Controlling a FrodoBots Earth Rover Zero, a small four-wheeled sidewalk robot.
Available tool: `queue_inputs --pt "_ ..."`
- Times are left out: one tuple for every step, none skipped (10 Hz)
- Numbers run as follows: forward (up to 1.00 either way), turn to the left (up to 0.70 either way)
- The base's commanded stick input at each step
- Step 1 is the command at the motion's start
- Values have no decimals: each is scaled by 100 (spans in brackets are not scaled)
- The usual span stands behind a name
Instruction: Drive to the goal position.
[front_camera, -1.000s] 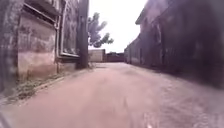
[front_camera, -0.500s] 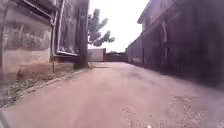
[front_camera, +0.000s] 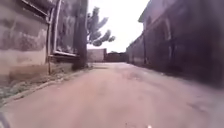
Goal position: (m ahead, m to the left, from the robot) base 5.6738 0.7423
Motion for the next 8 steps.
queue_inputs --pt "85 0" --pt "85 0" --pt "85 0" --pt "85 0" --pt "85 0" --pt "85 0" --pt "85 0" --pt "85 0"
